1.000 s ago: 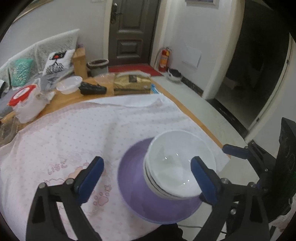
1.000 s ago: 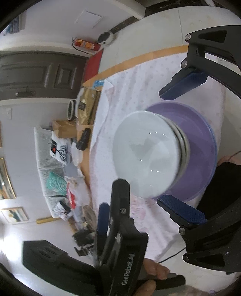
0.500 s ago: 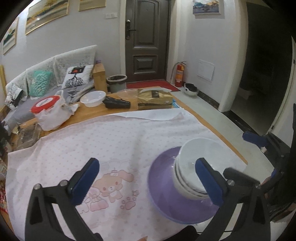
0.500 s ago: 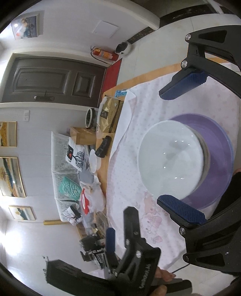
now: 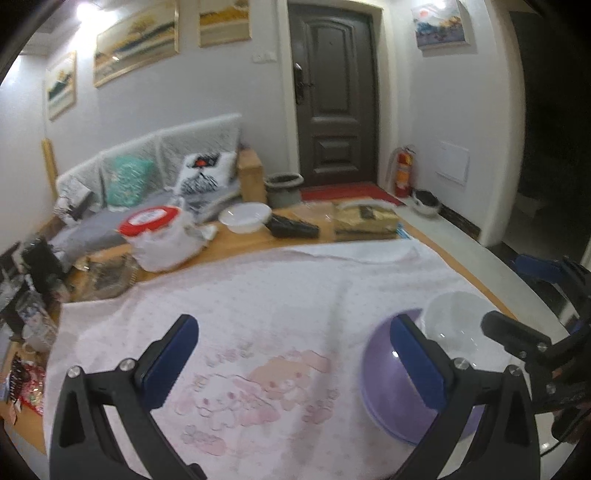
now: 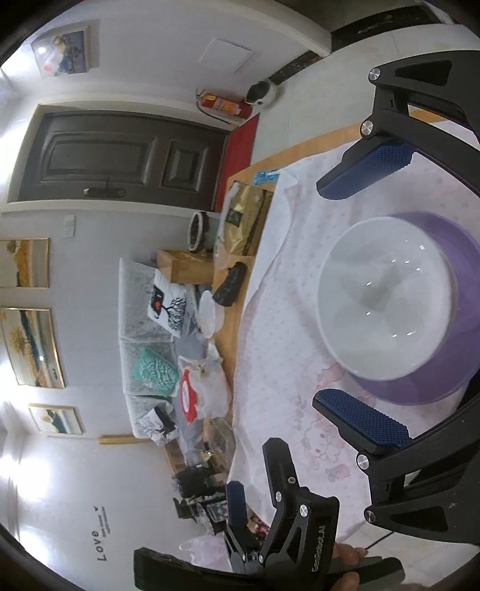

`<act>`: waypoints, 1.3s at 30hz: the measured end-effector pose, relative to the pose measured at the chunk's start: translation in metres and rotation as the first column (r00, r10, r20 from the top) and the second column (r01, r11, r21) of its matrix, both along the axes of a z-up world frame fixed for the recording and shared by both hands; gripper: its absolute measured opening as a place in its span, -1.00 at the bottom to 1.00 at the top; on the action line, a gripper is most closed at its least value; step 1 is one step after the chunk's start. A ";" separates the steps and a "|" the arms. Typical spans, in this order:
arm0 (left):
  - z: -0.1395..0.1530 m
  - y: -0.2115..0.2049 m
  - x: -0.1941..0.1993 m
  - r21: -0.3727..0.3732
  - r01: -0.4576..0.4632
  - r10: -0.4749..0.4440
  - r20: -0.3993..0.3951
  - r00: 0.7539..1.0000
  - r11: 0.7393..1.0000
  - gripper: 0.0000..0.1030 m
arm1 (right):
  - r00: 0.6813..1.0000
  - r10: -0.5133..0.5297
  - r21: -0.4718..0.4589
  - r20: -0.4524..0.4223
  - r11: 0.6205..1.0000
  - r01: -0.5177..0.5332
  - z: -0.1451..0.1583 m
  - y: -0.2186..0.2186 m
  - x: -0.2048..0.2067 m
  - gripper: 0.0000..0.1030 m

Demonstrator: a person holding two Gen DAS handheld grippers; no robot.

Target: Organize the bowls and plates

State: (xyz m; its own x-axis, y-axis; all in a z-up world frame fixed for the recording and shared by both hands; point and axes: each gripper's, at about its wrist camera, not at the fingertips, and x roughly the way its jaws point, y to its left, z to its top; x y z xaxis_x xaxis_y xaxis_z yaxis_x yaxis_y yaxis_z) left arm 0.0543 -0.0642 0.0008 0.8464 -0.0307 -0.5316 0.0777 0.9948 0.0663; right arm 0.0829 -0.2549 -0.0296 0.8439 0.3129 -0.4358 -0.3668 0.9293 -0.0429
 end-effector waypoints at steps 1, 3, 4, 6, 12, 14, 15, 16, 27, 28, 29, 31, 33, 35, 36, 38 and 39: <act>0.002 0.003 -0.003 0.000 -0.015 0.015 0.021 1.000 1.000 0.99 | 1.000 0.004 0.000 0.009 1.000 -0.004 0.001 0.002 -0.001 0.98; 0.005 0.009 -0.007 -0.008 -0.036 0.036 0.052 0.998 0.999 0.99 | 0.999 0.013 0.001 0.036 1.000 -0.013 0.006 0.006 -0.003 0.98; 0.006 0.011 -0.009 -0.011 -0.044 0.044 0.063 0.997 0.999 0.99 | 0.999 0.016 0.002 0.047 1.000 -0.016 0.007 0.007 -0.005 0.98; 0.009 0.016 -0.012 -0.019 -0.063 0.064 0.086 0.994 0.998 0.99 | 0.997 0.025 0.008 0.068 1.000 -0.026 0.011 0.010 -0.007 0.98; 0.015 0.027 -0.019 -0.055 -0.096 0.102 0.119 0.988 0.994 0.99 | 0.993 0.036 0.019 0.110 0.999 -0.039 0.020 0.016 -0.013 0.98; 0.016 0.029 -0.021 -0.056 -0.103 0.109 0.126 0.986 0.993 0.99 | 0.992 0.037 0.021 0.118 0.999 -0.040 0.023 0.017 -0.014 0.98; 0.017 0.029 -0.022 -0.056 -0.105 0.112 0.127 0.986 0.993 0.99 | 0.992 0.037 0.023 0.120 0.999 -0.040 0.023 0.017 -0.015 0.98; 0.017 0.030 -0.022 -0.058 -0.107 0.114 0.129 0.985 0.993 0.99 | 0.992 0.037 0.024 0.121 0.999 -0.040 0.024 0.018 -0.015 0.98; 0.019 0.029 -0.024 -0.057 -0.111 0.118 0.142 0.983 0.992 0.99 | 0.992 0.036 0.031 0.124 0.999 -0.040 0.025 0.017 -0.016 0.98; 0.019 0.029 -0.024 -0.057 -0.112 0.119 0.143 0.983 0.992 0.99 | 0.992 0.037 0.030 0.123 0.999 -0.041 0.025 0.017 -0.016 0.98; 0.019 0.029 -0.024 -0.057 -0.112 0.119 0.144 0.982 0.992 0.99 | 0.992 0.036 0.030 0.124 0.999 -0.040 0.025 0.017 -0.016 0.98; 0.019 0.029 -0.025 -0.054 -0.114 0.121 0.147 0.982 0.992 0.99 | 0.992 0.036 0.032 0.124 0.999 -0.040 0.025 0.017 -0.015 0.98; 0.020 0.029 -0.025 -0.055 -0.115 0.122 0.149 0.981 0.992 0.99 | 0.992 0.036 0.032 0.124 0.999 -0.040 0.025 0.017 -0.016 0.98; 0.020 0.029 -0.025 -0.056 -0.114 0.121 0.149 0.981 0.992 0.99 | 0.992 0.036 0.032 0.124 0.999 -0.041 0.025 0.016 -0.015 0.98; 0.021 0.029 -0.025 -0.057 -0.113 0.121 0.149 0.981 0.992 0.99 | 0.992 0.036 0.032 0.124 0.999 -0.041 0.025 0.017 -0.015 0.98; 0.021 0.029 -0.025 -0.056 -0.115 0.122 0.151 0.981 0.992 0.99 | 0.992 0.036 0.032 0.124 0.999 -0.041 0.025 0.016 -0.015 0.98; 0.021 0.029 -0.025 -0.055 -0.115 0.123 0.151 0.981 0.992 0.99 | 0.992 0.037 0.032 0.123 0.999 -0.041 0.025 0.016 -0.015 0.98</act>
State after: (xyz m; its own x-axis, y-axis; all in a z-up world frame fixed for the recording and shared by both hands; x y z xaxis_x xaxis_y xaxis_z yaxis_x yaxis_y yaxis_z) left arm 0.0291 -0.0351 0.0220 0.9170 0.0540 -0.3952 -0.0490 0.9985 0.0226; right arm 0.0676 -0.2392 -0.0045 0.8770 0.3600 -0.3181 -0.3969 0.9160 -0.0577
